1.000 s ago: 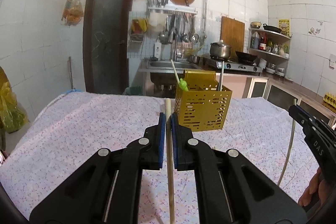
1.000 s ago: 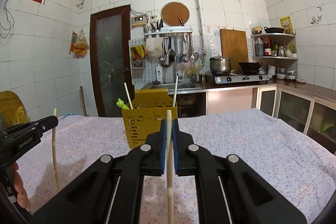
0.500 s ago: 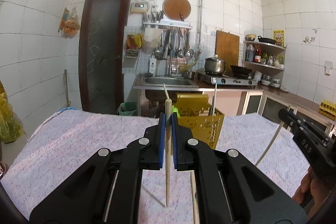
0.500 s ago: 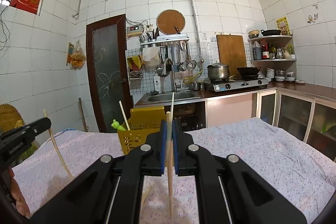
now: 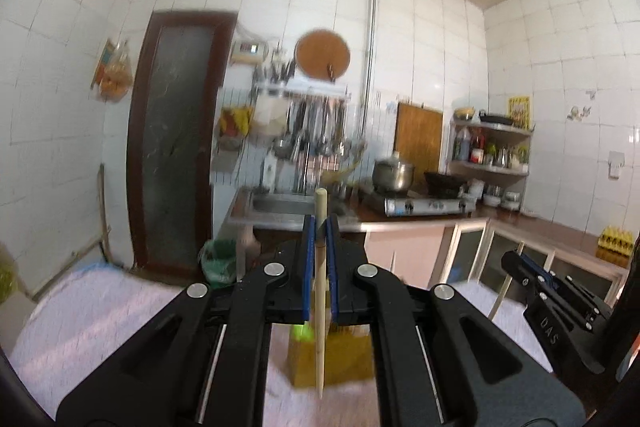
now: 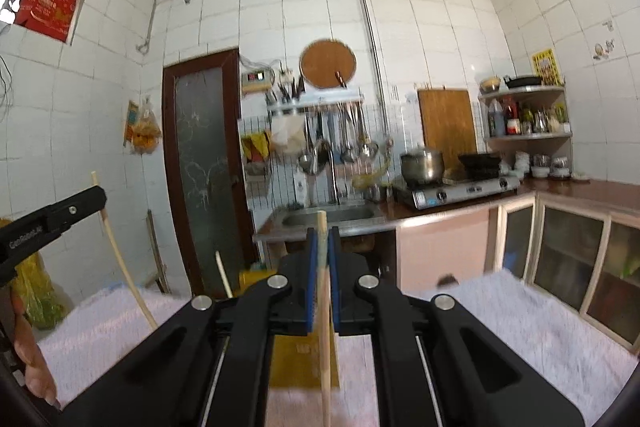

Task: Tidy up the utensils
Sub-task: 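Lift both held chopsticks up and insert them into the yellow holder, then open both tools to release the chopsticks in the holder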

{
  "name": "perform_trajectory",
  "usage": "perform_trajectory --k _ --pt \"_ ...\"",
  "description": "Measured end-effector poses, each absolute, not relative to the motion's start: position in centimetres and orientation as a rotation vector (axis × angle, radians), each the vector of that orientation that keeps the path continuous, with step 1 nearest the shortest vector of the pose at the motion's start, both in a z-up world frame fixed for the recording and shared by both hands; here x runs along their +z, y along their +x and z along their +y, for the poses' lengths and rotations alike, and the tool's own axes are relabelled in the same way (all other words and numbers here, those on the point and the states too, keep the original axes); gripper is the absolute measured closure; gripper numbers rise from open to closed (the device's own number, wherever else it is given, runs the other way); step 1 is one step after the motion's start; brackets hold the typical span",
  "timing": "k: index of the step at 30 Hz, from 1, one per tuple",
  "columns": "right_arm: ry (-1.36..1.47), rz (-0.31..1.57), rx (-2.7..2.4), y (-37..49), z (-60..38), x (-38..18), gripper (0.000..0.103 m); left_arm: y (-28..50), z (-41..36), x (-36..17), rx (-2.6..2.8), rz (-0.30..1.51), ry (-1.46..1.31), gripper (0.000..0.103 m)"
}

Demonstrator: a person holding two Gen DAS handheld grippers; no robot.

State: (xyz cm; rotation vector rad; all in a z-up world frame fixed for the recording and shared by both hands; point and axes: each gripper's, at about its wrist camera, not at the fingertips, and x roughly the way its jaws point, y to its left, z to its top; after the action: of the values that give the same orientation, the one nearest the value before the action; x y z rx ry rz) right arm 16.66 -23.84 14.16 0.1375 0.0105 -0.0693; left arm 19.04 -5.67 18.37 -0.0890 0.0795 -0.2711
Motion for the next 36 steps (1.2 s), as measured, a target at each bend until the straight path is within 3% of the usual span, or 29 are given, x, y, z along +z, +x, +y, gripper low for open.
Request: perform_trajectory --k 5,10,18,26,27,28,29,30,32,34,36 --pt "0.122 -0.061 -0.06 19.6 -23.5 18.5 0.097 22.8 -7.4 22.2 -0.255 0.004 -0.095 0.098" --pt "0.109 -0.076 -0.056 23.7 -23.2 19.6 0.097 27.2 -8.5 22.0 -0.237 0.005 -0.1 0.098" --pt "0.128 0.023 -0.027 30.6 -23.7 15.3 0.097 34.9 -10.0 15.7 -0.227 0.126 -0.091 0.098" --pt "0.117 0.187 -0.013 33.7 -24.1 10.0 0.096 37.1 -9.0 11.1 -0.203 0.252 -0.075 0.096" --pt "0.116 0.203 -0.016 33.8 -24.2 9.8 0.095 36.9 -8.6 11.1 -0.2 0.274 -0.072 0.093" --pt "0.112 0.222 -0.027 33.8 -24.3 9.7 0.092 36.6 -8.2 11.2 -0.193 0.285 -0.073 0.082" --pt "0.109 0.239 -0.042 33.6 -24.5 9.7 0.066 36.2 -7.9 11.4 -0.186 0.293 -0.077 0.063" --pt "0.119 0.248 -0.049 33.1 -24.9 9.8 0.038 35.4 -7.1 11.8 -0.179 0.293 -0.087 0.054" --pt "0.139 0.243 -0.054 31.9 -25.6 10.2 0.035 33.6 -5.9 12.6 -0.159 0.271 -0.088 0.027" --pt "0.131 0.249 -0.08 30.2 -26.1 10.8 0.035 31.8 -4.9 13.2 -0.137 0.262 -0.074 0.021" --pt "0.133 0.25 -0.09 28.6 -26.7 11.4 0.028 29.9 -3.7 13.7 -0.132 0.277 -0.061 0.017"
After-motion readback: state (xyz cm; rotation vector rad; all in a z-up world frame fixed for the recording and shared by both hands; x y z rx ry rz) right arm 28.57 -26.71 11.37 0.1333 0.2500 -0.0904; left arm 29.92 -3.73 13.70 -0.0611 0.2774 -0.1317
